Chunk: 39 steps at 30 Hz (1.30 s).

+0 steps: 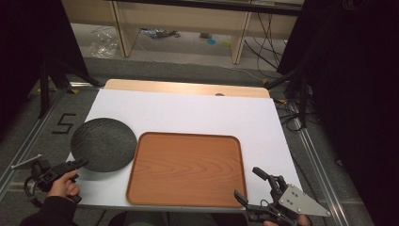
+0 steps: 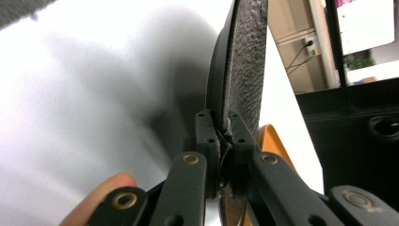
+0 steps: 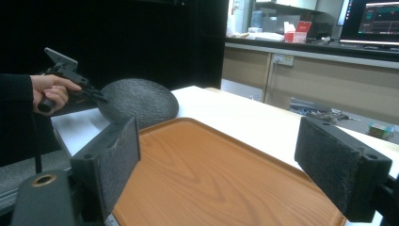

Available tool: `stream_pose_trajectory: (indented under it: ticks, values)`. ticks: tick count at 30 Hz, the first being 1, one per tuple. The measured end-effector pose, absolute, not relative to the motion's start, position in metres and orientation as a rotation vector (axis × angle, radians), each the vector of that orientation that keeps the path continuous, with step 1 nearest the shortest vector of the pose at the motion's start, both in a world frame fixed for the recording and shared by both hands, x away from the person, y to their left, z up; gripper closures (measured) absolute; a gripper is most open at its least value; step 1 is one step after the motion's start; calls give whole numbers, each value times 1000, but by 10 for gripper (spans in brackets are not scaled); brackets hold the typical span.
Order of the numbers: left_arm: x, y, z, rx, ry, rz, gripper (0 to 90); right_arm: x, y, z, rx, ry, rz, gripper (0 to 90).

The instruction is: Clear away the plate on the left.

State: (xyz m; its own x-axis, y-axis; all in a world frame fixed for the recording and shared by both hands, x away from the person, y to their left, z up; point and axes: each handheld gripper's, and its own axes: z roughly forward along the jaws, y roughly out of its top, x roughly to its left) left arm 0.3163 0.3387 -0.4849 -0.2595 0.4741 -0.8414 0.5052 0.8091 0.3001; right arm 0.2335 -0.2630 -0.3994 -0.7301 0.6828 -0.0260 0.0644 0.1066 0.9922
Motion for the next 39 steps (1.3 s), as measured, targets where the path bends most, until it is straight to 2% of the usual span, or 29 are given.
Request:
stream_pose_trajectory:
  ticks: [4, 14, 19, 39]
  values:
    - [317, 343, -488, 687, 1907, -67, 860, 233, -263, -399, 724, 1911, 1665, 157]
    - [320, 348, -486, 646, 1892, -42, 852, 234, -263, -399, 708, 1887, 1675, 157]
    - [320, 353, -489, 592, 1895, -81, 850, 234, -263, -399, 710, 1892, 1673, 157]
    - [321, 351, -478, 545, 1808, -140, 836, 233, -263, -400, 725, 1912, 1668, 157]
